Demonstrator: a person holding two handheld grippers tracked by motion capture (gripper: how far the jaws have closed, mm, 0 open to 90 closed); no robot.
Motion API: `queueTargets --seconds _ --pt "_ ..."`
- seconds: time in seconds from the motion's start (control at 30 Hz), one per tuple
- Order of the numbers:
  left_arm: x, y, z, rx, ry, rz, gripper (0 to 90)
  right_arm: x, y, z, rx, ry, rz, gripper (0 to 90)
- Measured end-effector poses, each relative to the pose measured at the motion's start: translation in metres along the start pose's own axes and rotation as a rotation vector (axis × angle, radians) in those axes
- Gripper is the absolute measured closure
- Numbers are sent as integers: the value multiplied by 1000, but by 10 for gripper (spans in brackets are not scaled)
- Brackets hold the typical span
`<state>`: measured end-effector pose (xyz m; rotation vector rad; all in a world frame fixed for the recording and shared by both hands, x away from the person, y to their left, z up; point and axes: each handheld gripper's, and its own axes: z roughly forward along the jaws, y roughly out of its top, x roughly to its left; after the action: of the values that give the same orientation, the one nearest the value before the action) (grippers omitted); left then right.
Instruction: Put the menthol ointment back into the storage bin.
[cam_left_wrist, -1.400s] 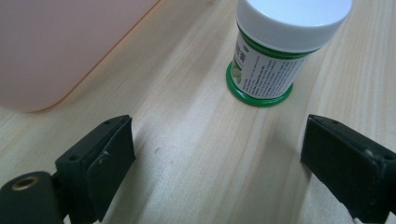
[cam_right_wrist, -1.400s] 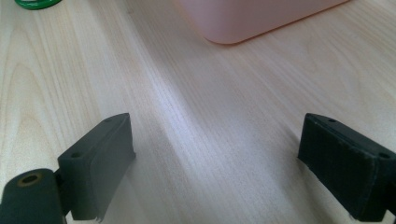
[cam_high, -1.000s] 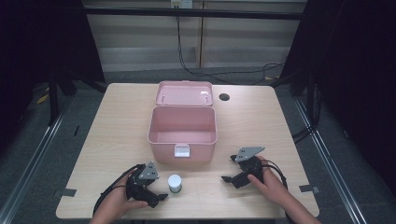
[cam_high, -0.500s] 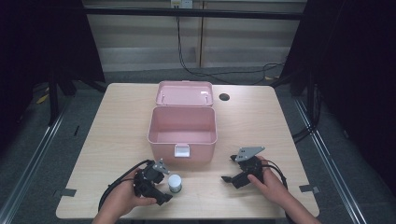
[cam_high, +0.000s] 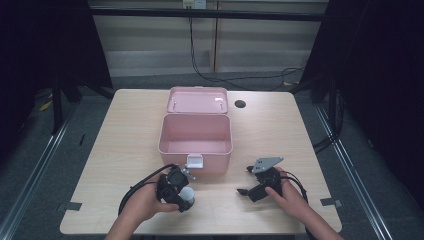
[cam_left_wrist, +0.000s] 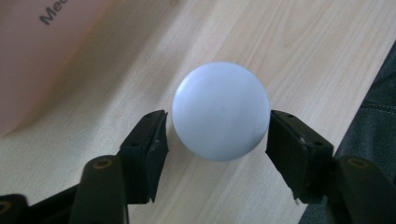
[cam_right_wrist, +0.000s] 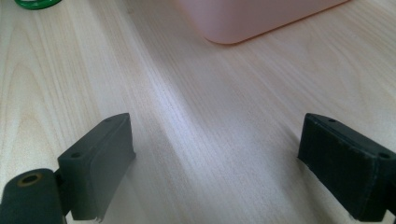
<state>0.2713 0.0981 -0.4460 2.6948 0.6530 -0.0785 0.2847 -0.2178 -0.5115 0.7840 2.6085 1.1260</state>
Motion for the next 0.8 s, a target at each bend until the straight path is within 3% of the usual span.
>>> queueTargets --seconds 0.5,0.8 --pt "2 18 5 99 -23 -15 448 0 0 0 0 0 0 97" --pt "1 29 1 146 -8 -14 491 0 0 0 1 -3 0 97"
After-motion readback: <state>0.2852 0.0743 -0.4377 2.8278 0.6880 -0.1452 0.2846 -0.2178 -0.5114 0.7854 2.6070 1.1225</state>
